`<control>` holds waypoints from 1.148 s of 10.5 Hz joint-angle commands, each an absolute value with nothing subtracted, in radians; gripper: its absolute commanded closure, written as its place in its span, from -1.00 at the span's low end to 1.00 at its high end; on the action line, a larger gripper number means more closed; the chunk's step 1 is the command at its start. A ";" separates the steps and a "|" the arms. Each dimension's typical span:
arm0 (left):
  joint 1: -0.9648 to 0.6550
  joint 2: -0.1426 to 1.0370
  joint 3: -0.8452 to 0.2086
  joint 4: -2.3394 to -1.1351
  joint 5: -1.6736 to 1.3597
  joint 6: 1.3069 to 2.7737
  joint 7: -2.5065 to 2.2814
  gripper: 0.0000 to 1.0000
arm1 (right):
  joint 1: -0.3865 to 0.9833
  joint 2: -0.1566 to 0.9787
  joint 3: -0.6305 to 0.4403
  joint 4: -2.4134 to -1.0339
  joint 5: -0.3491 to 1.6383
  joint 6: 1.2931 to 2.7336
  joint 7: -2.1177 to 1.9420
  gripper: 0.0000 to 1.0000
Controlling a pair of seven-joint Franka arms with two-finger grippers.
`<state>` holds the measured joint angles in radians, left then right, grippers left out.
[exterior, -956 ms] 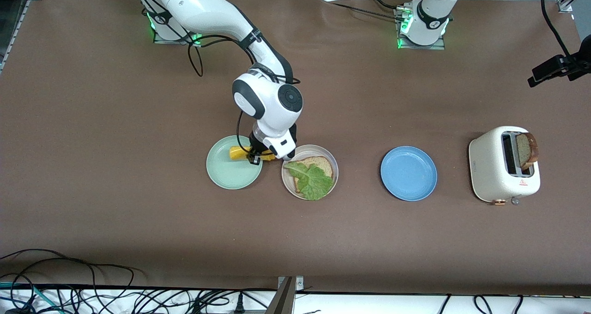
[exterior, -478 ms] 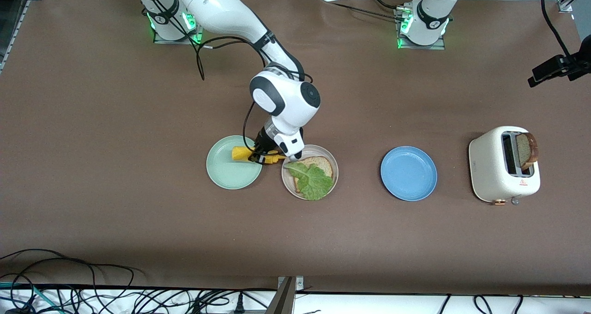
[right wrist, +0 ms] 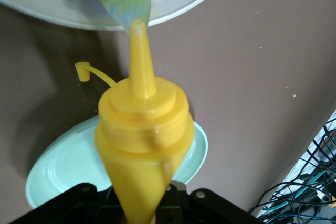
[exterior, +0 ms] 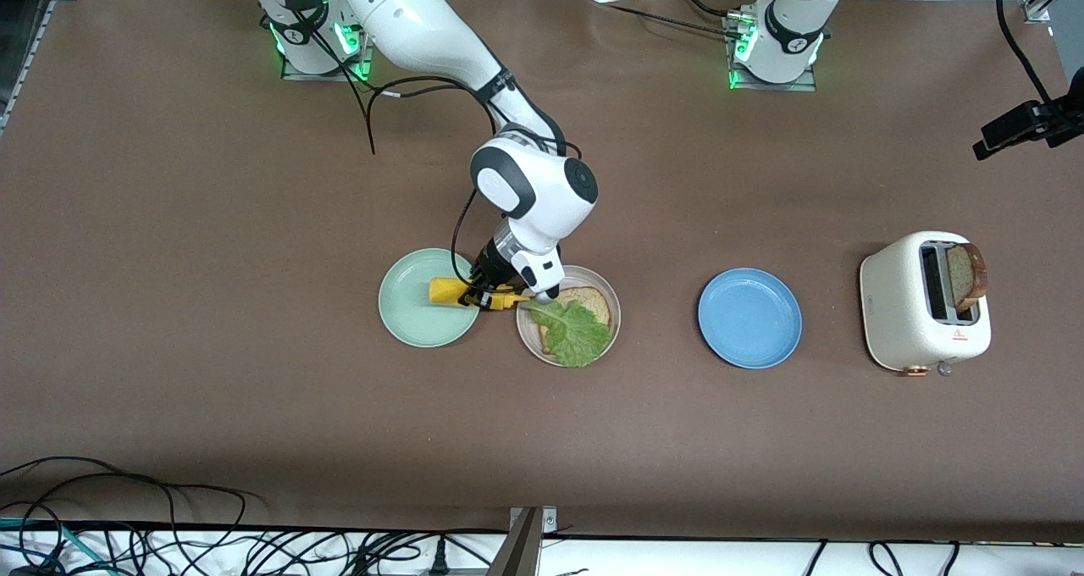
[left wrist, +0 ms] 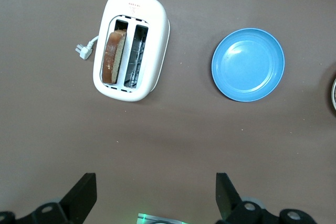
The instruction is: Make sandwich on beige plate with both arms
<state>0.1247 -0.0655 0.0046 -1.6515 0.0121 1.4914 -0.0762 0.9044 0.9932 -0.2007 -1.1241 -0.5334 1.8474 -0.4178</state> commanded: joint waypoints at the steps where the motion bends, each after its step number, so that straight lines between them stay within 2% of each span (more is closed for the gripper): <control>1: 0.132 -0.052 -0.002 -1.626 0.031 1.476 -0.066 -1.00 | 0.933 1.031 -0.233 -1.066 -0.577 1.829 -0.387 0.89; 7: 0.130 0.001 -0.005 -1.577 0.029 1.486 -0.064 -1.00 | 0.933 1.019 -0.236 -1.066 -0.574 1.822 -0.379 0.89; 12: 0.169 0.116 0.002 -1.548 0.046 1.488 -0.066 -1.00 | 0.824 0.878 -0.236 -1.080 -0.404 1.812 -0.483 0.89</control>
